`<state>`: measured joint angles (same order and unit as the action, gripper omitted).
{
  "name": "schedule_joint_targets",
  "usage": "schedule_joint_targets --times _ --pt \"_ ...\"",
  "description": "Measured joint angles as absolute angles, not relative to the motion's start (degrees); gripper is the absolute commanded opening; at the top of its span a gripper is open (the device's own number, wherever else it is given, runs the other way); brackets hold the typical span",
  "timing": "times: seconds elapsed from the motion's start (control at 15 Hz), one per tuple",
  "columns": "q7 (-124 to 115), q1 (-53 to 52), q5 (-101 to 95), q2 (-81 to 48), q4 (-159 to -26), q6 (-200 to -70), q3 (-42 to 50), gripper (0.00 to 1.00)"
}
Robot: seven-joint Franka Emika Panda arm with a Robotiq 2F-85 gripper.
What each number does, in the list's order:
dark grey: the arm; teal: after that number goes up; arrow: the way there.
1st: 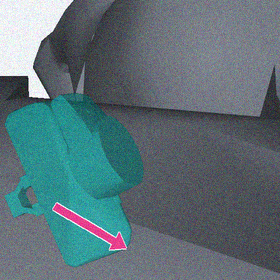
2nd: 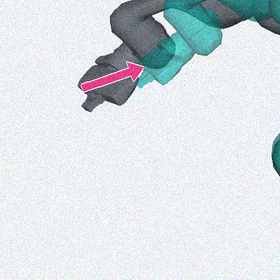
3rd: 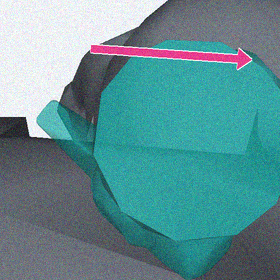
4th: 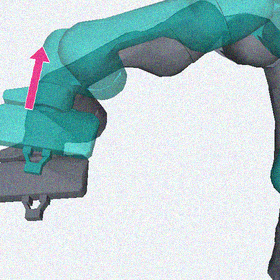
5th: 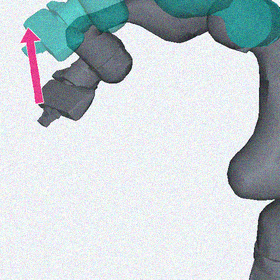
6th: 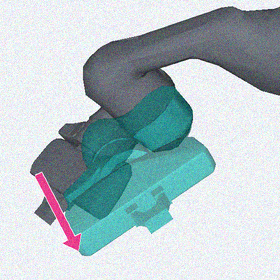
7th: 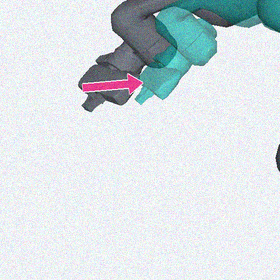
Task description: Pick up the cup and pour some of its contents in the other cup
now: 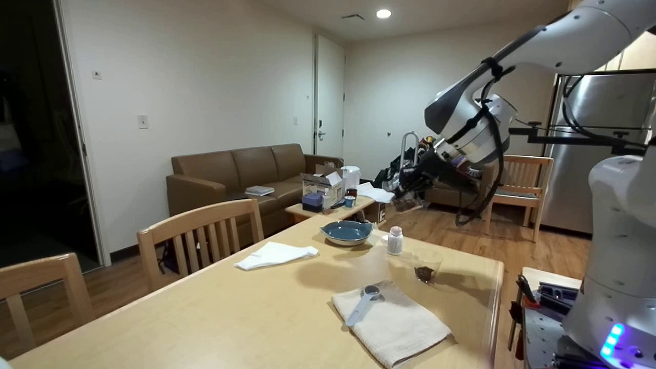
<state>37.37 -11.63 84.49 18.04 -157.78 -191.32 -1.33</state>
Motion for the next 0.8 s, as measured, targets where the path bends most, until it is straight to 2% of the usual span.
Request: schedule_joint_targets --times 0.2,0.8 --pt "28.4 -10.8 75.6 20.9 -159.3 -194.3 -4.8 0.05" --pt "28.7 -11.4 75.6 20.8 -159.3 -194.6 -4.6 0.05"
